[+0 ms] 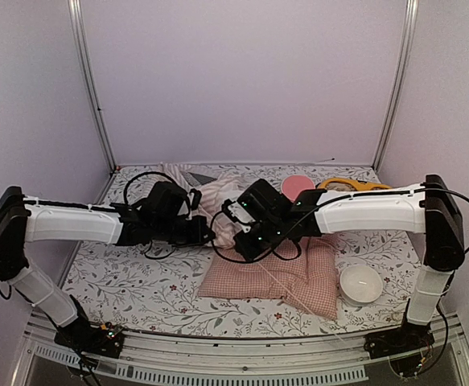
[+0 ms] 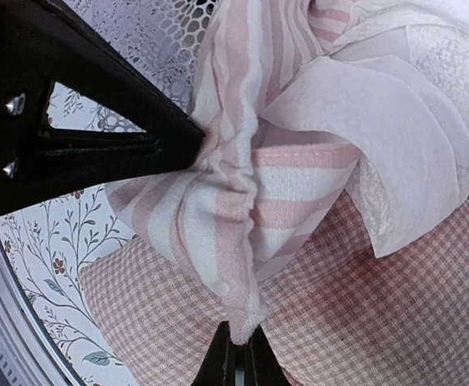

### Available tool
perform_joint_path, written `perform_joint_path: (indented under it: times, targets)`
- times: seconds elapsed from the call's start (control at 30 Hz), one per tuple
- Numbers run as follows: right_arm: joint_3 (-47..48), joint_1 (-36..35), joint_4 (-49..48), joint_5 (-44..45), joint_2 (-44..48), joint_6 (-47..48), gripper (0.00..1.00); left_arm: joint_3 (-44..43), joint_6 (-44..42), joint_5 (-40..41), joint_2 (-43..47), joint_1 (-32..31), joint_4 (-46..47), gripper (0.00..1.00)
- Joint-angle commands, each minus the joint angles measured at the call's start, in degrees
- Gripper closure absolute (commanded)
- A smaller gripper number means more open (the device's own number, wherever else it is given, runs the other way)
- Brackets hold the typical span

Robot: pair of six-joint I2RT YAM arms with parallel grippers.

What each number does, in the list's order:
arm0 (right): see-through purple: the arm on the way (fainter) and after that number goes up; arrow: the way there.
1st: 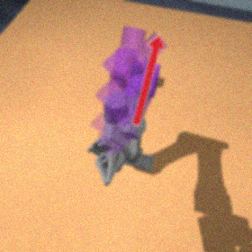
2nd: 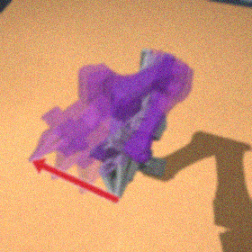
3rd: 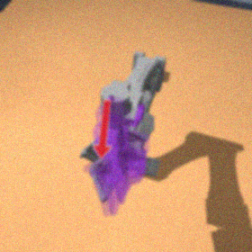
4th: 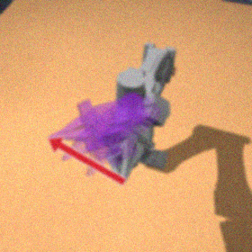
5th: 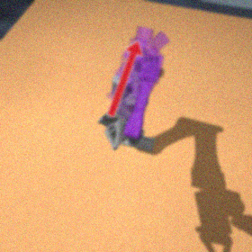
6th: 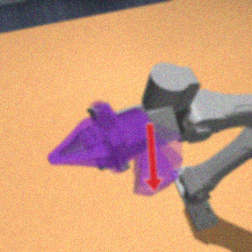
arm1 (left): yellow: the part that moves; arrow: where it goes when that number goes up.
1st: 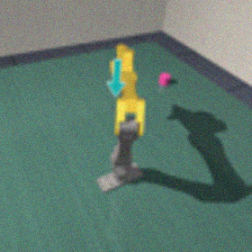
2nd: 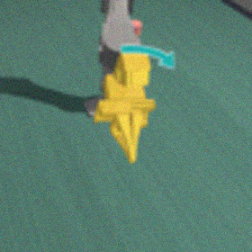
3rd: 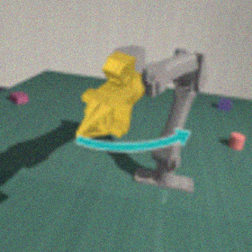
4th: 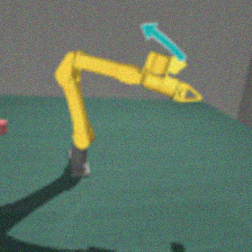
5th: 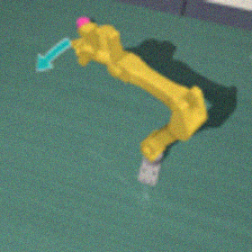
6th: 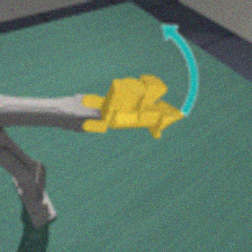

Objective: Set up the pet tent
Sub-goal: Adjust the tent fabric on the tent, then pass from the right arm to the left, then pick up the tent pole from the tent.

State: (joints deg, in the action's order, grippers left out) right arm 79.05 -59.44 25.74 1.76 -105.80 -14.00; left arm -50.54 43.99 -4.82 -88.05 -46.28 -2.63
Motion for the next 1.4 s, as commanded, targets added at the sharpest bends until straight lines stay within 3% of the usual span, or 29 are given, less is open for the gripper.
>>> perform_joint_path:
  times: [0.0, 0.1, 0.4, 0.63, 0.9, 1.37]
  targets:
    - [2.8, 0.2, -4.3, 0.1, -0.8, -1.1, 0.92, 2.7, 1.6, -3.1, -0.1, 1.8, 2.0, 1.0]
    - [2.2, 0.2, -3.8, -0.7, -0.5, -1.2, 0.83, 3.2, 2.0, -3.6, -1.1, 2.1, 3.1, 1.0]
    - [-1.8, 0.1, 1.4, -2.0, 5.5, -2.1, 0.43, 3.0, 2.2, -4.6, -2.7, 2.4, 4.1, 1.0]
    - [-8.6, -0.1, 6.1, -6.6, 14.4, -4.4, 0.22, 3.0, 2.1, -5.2, -2.8, 2.5, 4.4, 1.0]
    - [-16.1, -2.6, 12.8, -12.1, 22.1, -8.4, 0.21, 2.5, 1.5, -5.7, -2.8, 2.9, 4.3, 1.0]
    - [-29.5, -3.9, 23.7, -30.7, 40.5, -12.9, 0.29, 1.3, 0.5, -6.5, -3.3, 3.5, 3.5, 1.0]
